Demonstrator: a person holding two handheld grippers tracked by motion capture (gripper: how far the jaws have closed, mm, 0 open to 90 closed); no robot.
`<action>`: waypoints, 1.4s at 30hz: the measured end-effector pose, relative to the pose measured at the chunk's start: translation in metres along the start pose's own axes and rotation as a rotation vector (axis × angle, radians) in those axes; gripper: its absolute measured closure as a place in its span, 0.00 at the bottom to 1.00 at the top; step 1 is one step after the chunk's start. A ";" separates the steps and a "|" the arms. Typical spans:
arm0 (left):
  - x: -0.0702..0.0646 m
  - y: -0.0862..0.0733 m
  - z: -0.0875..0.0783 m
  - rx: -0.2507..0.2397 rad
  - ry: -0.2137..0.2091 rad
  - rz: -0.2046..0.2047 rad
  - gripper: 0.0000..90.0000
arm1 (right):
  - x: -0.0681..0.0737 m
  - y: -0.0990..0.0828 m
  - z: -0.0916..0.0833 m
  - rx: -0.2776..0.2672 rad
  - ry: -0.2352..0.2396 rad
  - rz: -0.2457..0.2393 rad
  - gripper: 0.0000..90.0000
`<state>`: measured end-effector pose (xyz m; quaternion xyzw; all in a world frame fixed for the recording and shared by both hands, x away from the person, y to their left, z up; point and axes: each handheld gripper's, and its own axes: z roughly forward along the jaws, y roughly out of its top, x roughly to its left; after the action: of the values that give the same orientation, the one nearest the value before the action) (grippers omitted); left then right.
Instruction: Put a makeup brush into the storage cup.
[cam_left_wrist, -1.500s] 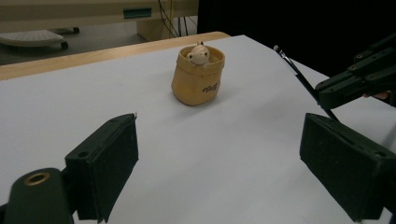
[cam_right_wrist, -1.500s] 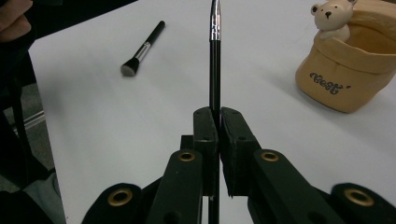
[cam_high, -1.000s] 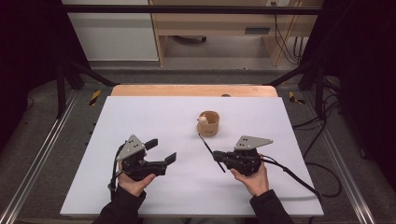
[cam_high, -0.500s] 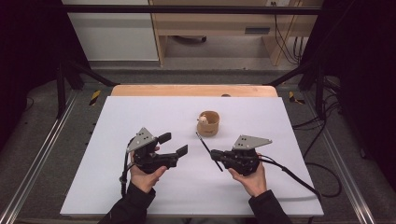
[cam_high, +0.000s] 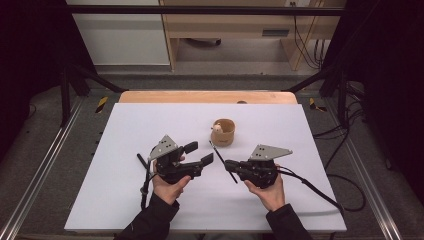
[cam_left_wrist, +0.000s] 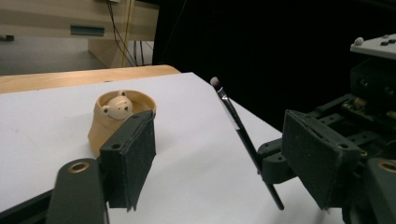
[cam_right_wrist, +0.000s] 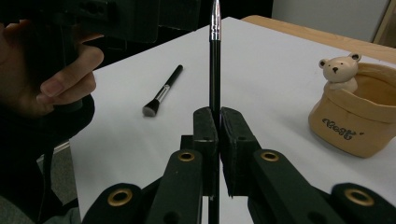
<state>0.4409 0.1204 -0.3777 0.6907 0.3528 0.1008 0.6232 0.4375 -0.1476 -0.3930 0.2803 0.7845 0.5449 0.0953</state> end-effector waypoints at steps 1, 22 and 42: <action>0.000 0.000 0.001 -0.002 -0.004 -0.007 0.30 | 0.000 0.000 0.000 0.002 0.000 0.002 0.95; -0.005 -0.008 0.018 -0.026 -0.046 -0.093 0.59 | 0.002 0.000 0.000 -0.034 0.006 -0.001 0.95; -0.007 -0.013 0.021 -0.041 -0.070 -0.139 0.87 | 0.004 0.000 0.001 -0.035 0.018 -0.007 0.95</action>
<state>0.4434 0.0990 -0.3922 0.6549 0.3755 0.0401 0.6546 0.4348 -0.1447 -0.3932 0.2710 0.7765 0.5609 0.0948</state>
